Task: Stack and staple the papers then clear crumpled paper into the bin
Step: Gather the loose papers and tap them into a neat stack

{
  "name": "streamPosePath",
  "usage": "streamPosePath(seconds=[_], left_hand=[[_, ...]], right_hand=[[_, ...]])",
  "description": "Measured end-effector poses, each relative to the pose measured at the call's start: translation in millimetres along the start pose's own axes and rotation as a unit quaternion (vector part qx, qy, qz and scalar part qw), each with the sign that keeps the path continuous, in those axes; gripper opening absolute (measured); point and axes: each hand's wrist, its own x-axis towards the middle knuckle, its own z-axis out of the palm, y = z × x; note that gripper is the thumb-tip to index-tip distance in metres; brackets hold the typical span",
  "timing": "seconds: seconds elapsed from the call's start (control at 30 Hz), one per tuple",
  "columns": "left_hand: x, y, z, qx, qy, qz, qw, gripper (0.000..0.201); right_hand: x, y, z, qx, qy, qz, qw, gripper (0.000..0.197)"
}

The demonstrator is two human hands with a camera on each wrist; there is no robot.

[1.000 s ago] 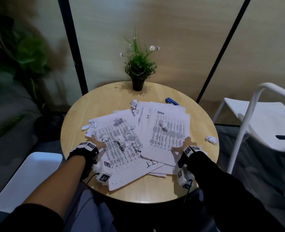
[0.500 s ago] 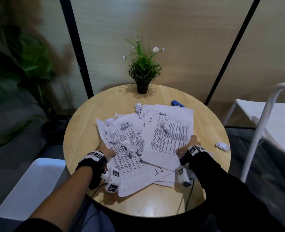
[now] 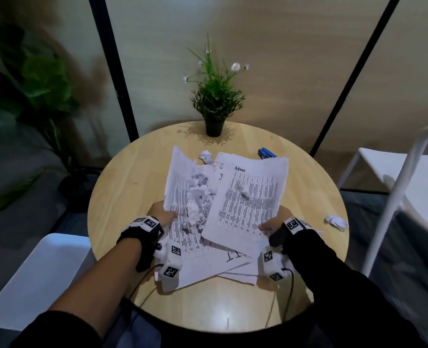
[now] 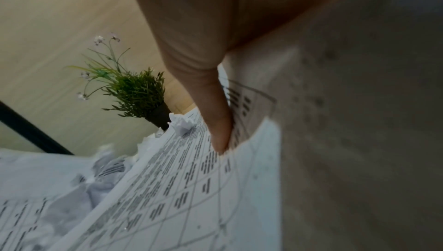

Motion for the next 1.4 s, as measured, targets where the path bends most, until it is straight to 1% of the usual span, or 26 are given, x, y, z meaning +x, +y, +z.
streamPosePath(seconds=[0.07,0.17,0.27,0.33,0.4,0.43,0.47,0.53,0.57,0.6,0.67,0.7,0.77,0.87,0.9,0.97,1.0,1.07,1.1,1.17,1.2,1.23,1.3,1.37,1.4], left_hand=[[3.6,1.2,-1.3,-0.009,0.004,0.001,1.0,0.037],[9.7,3.7,-6.1,-0.028,0.011,-0.008,1.0,0.036],[15.1,8.5,-9.2,-0.027,-0.001,-0.007,1.0,0.042],[19.7,10.5,-9.8,-0.035,-0.01,0.001,0.999,0.046],[23.9,11.3,-10.2,-0.045,-0.02,0.002,0.999,0.056],[25.5,11.8,-10.5,-0.048,-0.023,0.006,0.999,0.057],[23.5,14.2,-11.6,-0.048,-0.032,0.011,0.998,0.056],[25.3,14.9,-10.2,-0.052,-0.047,0.008,0.998,0.051],[27.4,14.7,-8.9,-0.051,-0.057,0.004,0.997,0.049],[26.5,15.3,-8.4,-0.049,-0.061,0.006,0.997,0.049],[26.4,15.2,-8.5,-0.038,-0.055,0.006,0.998,0.054],[30.3,13.6,-8.0,-0.04,-0.054,0.003,0.998,0.059],[35.6,12.0,-7.9,-0.056,-0.051,0.0,0.997,0.065],[36.6,14.1,-9.8,-0.067,-0.062,-0.004,0.996,0.074],[36.0,14.9,-10.2,-0.066,-0.064,-0.008,0.996,0.072],[41.6,11.9,-9.0,-0.084,-0.07,-0.006,0.994,0.066],[46.4,7.5,-7.5,-0.094,-0.073,0.002,0.993,0.072],[78.8,-17.2,4.7,-0.122,-0.076,0.007,0.99,0.096],[81.4,-19.4,5.1,-0.122,-0.076,-0.001,0.99,0.093],[66.0,-9.3,-2.0,-0.157,-0.074,0.006,0.985,0.06],[55.4,-2.9,-6.6,-0.168,-0.067,0.004,0.983,0.055],[46.1,3.9,-10.0,-0.167,-0.053,0.006,0.984,0.06],[42.3,7.7,-12.6,-0.193,-0.045,0.009,0.98,0.084],[45.2,9.6,-14.4,-0.228,-0.025,0.016,0.973,0.086],[44.6,11.9,-15.1,-0.244,-0.023,0.019,0.969,0.096]], right_hand=[[-1.2,-4.2,2.2,-0.009,-0.023,-0.003,1.0,0.031],[-2.6,-11.7,5.1,-0.025,-0.029,-0.025,0.999,0.031],[2.5,-14.8,9.1,-0.032,-0.045,-0.041,0.998,0.028],[1.3,-17.4,7.5,-0.028,-0.054,-0.033,0.998,0.029],[5.2,-17.1,3.1,-0.02,-0.042,-0.02,0.999,0.027],[8.3,-16.9,0.5,-0.016,-0.03,-0.015,0.999,0.032],[19.0,-13.9,-1.4,-0.006,-0.018,-0.009,1.0,0.044],[41.7,-7.4,-2.2,0.007,0.013,-0.019,1.0,0.086],[37.5,-13.2,-3.7,0.018,0.03,-0.024,0.999,0.098],[29.7,-22.3,-5.1,0.037,0.045,-0.029,0.998,0.095],[18.3,-35.4,-5.0,0.071,0.057,-0.026,0.996,0.071],[17.2,-38.9,-3.7,0.092,0.061,-0.032,0.993,0.063],[17.8,-43.7,-0.2,0.123,0.065,-0.04,0.99,0.054],[25.2,-43.7,5.5,0.124,0.018,-0.044,0.991,0.032],[27.4,-42.8,7.5,0.128,0.005,-0.043,0.991,0.03],[29.6,-40.3,9.7,0.144,0.011,-0.043,0.989,0.023],[30.5,-39.2,10.6,0.159,0.016,-0.043,0.986,0.021],[29.8,-40.9,10.2,0.164,0.017,-0.036,0.986,0.031],[30.7,-41.3,9.9,0.161,0.017,-0.037,0.986,0.033],[36.2,-40.8,9.9,0.161,0.015,-0.045,0.986,0.034],[37.0,-40.3,10.3,0.16,0.018,-0.052,0.986,0.035],[37.6,-39.8,10.7,0.161,0.023,-0.065,0.985,0.036],[39.9,-37.0,11.5,0.174,0.025,-0.088,0.981,0.034],[39.1,-37.1,9.7,0.188,0.027,-0.117,0.975,0.026],[37.5,-38.8,8.6,0.19,0.023,-0.128,0.973,0.023]])
